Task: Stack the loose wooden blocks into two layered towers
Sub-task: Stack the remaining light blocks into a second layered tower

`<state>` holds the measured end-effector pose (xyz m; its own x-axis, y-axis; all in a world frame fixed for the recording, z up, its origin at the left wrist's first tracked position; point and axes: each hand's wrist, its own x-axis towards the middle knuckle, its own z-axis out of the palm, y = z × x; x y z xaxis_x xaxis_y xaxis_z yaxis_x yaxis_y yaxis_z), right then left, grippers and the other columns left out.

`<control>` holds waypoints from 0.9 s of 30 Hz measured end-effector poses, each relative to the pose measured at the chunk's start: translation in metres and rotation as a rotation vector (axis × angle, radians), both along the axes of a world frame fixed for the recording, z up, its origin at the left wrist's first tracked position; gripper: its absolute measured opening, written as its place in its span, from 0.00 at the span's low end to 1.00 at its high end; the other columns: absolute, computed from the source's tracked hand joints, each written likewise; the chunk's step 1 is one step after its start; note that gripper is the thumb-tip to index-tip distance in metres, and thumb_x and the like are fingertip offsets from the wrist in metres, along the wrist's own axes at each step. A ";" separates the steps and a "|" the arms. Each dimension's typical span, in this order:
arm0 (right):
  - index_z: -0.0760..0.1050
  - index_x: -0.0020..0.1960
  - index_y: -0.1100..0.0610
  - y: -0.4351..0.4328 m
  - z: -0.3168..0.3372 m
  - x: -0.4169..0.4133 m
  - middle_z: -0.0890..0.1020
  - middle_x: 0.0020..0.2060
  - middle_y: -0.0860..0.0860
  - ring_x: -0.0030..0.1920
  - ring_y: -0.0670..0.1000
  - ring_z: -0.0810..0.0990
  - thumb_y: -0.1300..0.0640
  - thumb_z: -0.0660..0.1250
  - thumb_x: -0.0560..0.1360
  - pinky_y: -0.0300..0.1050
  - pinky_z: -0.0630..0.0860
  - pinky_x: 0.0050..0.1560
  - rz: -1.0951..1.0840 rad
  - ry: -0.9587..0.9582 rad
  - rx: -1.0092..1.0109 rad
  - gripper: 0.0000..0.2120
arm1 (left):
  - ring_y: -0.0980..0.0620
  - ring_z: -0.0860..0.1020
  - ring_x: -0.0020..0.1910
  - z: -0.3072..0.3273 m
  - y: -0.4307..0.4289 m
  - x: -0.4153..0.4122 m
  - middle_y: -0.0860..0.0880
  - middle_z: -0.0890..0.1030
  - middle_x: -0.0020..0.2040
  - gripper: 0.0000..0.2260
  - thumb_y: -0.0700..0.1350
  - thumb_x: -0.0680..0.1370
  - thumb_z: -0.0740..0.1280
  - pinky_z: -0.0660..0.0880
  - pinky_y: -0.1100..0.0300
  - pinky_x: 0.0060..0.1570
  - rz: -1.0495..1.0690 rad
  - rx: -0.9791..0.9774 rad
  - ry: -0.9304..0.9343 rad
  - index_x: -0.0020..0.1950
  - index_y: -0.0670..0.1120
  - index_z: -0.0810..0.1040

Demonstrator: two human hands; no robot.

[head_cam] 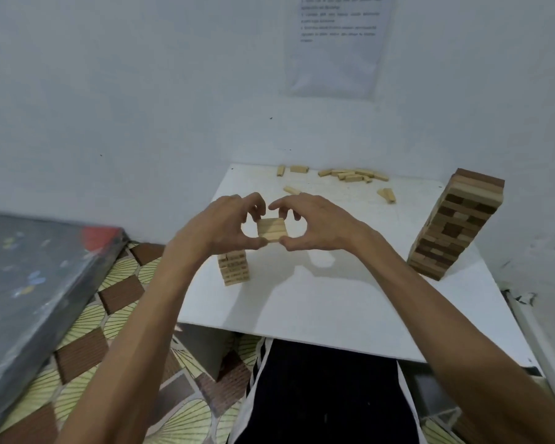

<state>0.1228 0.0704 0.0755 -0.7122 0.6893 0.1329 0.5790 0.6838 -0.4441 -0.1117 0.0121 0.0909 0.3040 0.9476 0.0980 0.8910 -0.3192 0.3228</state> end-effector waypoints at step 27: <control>0.67 0.74 0.44 -0.009 -0.006 -0.080 0.76 0.59 0.39 0.55 0.42 0.70 0.44 0.72 0.73 0.45 0.71 0.52 0.130 -0.129 0.001 0.31 | 0.58 0.69 0.46 -0.024 -0.036 -0.068 0.62 0.79 0.53 0.21 0.59 0.71 0.76 0.65 0.58 0.45 0.181 0.010 0.029 0.59 0.55 0.72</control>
<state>0.0427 0.0611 0.0697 -0.8066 0.5900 0.0353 0.5376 0.7573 -0.3708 -0.1796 -0.0240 0.0665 0.1311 0.9862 0.1012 0.9432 -0.1555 0.2934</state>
